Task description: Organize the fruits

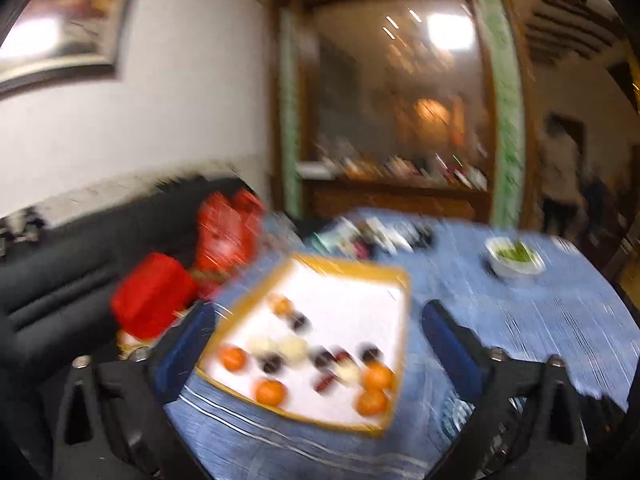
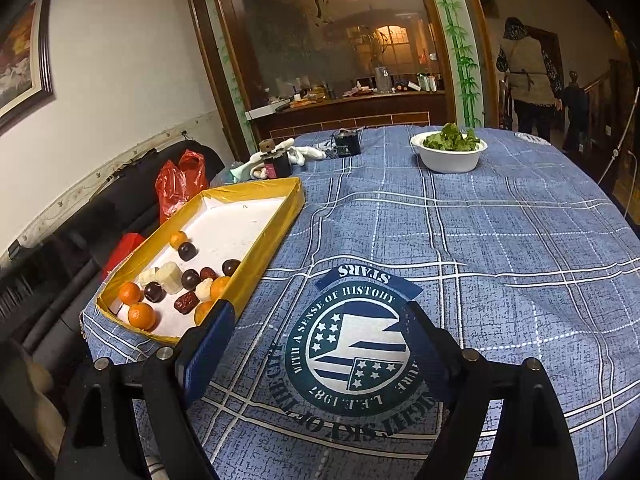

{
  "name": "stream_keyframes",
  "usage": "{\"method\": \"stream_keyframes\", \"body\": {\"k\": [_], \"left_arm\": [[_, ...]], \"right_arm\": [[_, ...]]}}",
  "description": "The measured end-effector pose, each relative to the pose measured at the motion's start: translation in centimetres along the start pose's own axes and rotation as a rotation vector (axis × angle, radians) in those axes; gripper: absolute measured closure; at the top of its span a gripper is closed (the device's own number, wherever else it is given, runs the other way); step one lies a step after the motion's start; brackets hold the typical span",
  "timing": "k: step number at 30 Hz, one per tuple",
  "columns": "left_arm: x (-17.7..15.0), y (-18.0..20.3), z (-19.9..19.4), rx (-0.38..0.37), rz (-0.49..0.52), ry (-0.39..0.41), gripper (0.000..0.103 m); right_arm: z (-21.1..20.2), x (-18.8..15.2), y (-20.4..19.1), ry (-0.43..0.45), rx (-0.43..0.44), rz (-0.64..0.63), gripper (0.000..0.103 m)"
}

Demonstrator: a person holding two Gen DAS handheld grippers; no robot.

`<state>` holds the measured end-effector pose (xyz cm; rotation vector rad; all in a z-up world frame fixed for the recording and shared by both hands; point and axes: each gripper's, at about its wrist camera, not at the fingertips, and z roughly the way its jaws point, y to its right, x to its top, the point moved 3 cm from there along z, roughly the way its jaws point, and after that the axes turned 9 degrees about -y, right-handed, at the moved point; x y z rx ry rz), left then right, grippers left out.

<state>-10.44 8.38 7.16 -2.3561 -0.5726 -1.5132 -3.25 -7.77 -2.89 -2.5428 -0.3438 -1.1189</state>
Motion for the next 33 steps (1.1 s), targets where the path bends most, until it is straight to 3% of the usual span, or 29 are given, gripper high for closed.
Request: {"method": "stream_keyframes", "body": {"k": [3, 8, 13, 33], "left_arm": [[0.0, -1.1, -1.2, 0.014, -0.043, 0.073, 0.000], [-0.3, -0.4, 1.2, -0.062, 0.012, -0.080, 0.000], [-1.5, 0.1, 3.2, -0.083, 0.031, -0.198, 0.000], [-3.5, 1.4, 4.9, -0.129, 0.078, -0.319, 0.000]], "right_arm": [[-0.2, 0.1, -0.3, 0.008, -0.003, -0.009, 0.014], [-0.1, -0.2, -1.0, 0.001, 0.000, -0.034, 0.014], [-0.2, -0.4, -1.5, 0.006, -0.010, -0.061, 0.012], [0.7, -0.8, -1.9, -0.029, -0.011, -0.079, 0.011]]}}
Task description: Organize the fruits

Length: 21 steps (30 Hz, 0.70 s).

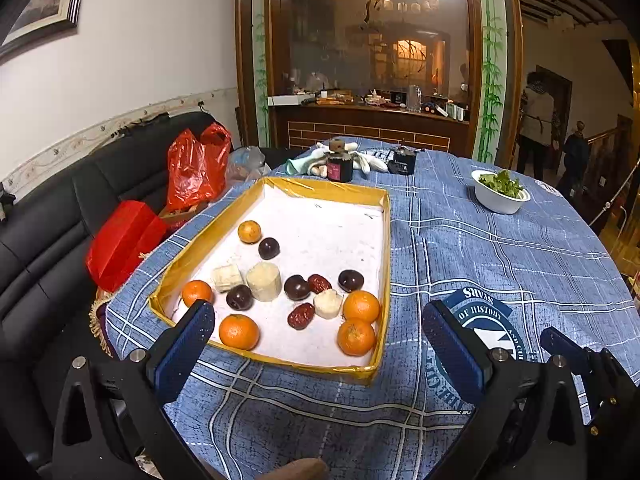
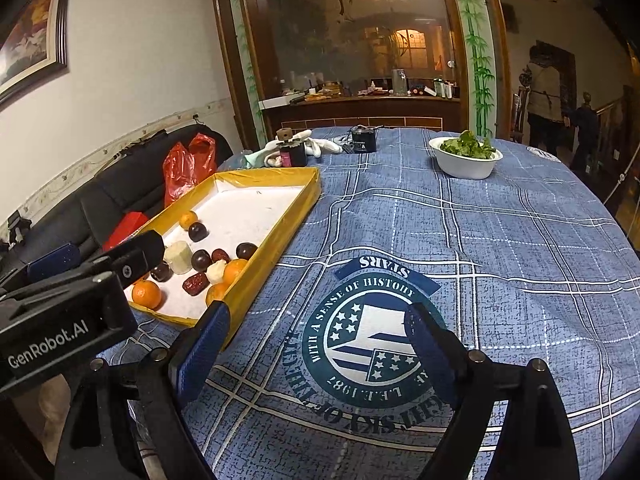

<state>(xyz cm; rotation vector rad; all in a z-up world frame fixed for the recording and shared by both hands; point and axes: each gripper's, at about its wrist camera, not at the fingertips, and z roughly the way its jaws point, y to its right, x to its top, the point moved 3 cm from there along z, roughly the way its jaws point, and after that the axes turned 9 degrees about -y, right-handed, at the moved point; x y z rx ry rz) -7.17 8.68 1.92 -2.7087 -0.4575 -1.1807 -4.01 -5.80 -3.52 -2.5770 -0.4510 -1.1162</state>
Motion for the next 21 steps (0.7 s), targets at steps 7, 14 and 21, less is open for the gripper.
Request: {"method": "stream_keyframes", "body": {"k": [7, 14, 21], "left_arm": [[-0.2, 0.2, 0.5, -0.011, 0.005, -0.017, 0.000], [-0.3, 0.3, 0.9, -0.026, 0.009, -0.037, 0.000], [-0.4, 0.5, 1.1, -0.030, 0.014, -0.046, 0.000]], "right_arm": [[0.2, -0.2, -0.2, -0.008, 0.000, -0.004, 0.010], [0.4, -0.3, -0.2, -0.016, 0.000, -0.004, 0.010], [0.8, -0.3, -0.2, -0.029, 0.000, -0.004, 0.010]]}}
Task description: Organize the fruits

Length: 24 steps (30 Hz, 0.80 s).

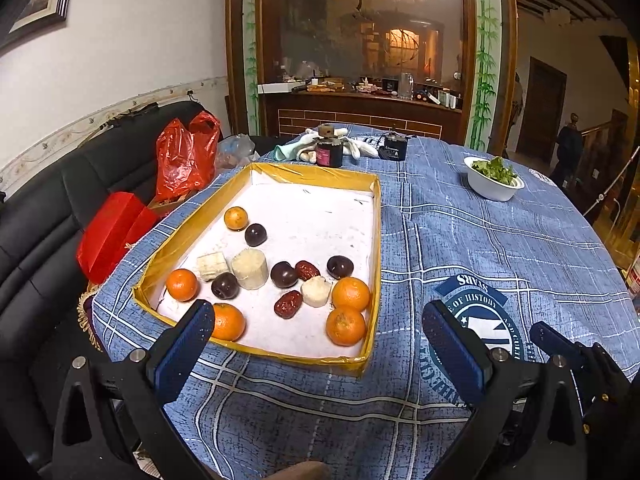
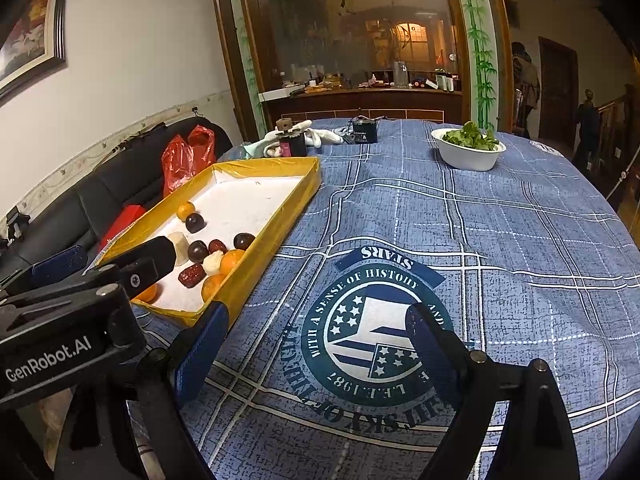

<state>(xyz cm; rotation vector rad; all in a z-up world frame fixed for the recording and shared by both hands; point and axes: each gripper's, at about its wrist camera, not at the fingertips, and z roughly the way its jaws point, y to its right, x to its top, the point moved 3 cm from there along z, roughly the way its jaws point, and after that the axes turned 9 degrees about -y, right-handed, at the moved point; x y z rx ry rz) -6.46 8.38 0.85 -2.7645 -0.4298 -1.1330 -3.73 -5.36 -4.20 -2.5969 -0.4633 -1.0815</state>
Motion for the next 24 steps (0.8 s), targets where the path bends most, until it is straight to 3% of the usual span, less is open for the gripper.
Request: {"method": "stream_keyframes", "body": {"k": [24], "left_arm": [[-0.1, 0.1, 1.5, -0.019, -0.005, -0.052, 0.000]], "right_arm": [[0.7, -0.3, 0.0, -0.024, 0.005, -0.007, 0.009]]}}
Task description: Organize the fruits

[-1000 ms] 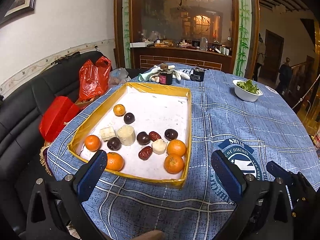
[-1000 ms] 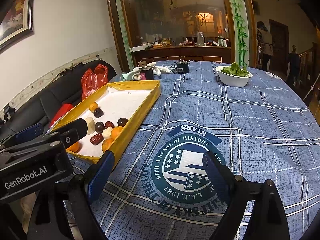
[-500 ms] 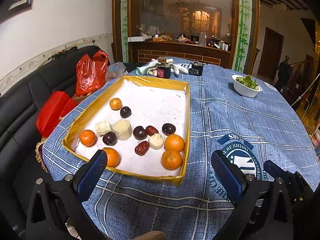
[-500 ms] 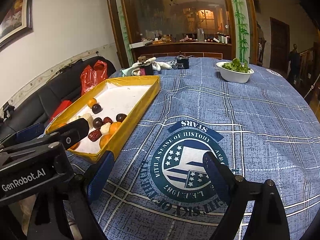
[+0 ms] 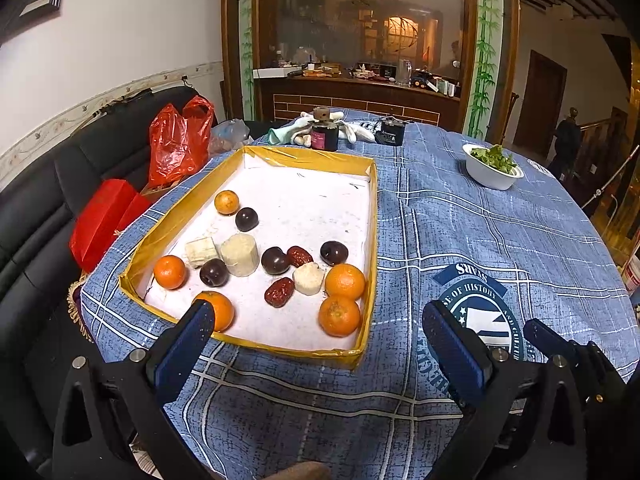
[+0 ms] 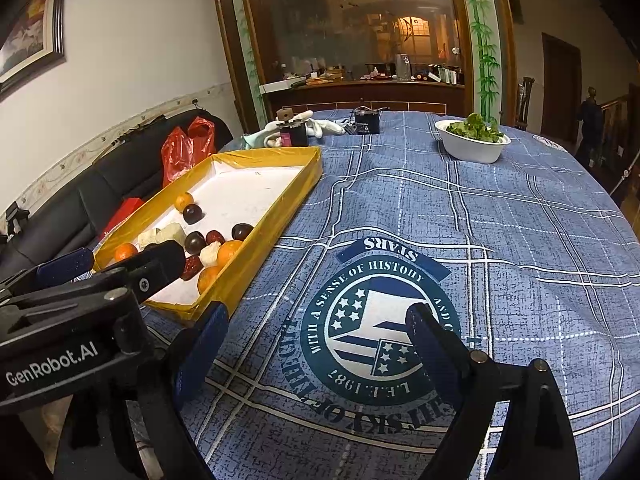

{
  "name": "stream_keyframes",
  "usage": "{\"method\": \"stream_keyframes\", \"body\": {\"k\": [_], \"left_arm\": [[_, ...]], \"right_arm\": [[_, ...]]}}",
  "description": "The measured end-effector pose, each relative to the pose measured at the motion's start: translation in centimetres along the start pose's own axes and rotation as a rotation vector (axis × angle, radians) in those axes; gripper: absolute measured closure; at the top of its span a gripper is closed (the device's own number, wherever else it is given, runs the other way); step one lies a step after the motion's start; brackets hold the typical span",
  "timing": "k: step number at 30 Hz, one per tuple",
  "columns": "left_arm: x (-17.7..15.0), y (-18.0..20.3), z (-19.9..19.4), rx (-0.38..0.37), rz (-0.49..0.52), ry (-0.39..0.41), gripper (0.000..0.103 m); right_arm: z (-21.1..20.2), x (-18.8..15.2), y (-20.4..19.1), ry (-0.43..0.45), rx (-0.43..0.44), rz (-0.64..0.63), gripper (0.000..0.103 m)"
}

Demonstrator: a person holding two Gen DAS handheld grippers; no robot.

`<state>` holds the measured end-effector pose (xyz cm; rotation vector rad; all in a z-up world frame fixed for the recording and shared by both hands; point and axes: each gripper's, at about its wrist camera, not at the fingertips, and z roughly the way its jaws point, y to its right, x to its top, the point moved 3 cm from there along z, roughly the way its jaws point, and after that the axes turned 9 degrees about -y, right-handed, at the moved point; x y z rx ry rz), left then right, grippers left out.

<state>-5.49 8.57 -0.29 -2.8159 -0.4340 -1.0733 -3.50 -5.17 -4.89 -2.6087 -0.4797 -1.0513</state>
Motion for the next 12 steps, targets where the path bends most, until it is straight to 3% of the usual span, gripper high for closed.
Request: {"method": "stream_keyframes", "body": {"k": [12], "left_arm": [[1.7, 1.7, -2.0, -0.034, 0.070, 0.064, 0.000]], "right_arm": [[-0.8, 0.8, 1.5, 0.023, -0.016, 0.032, 0.009]]}}
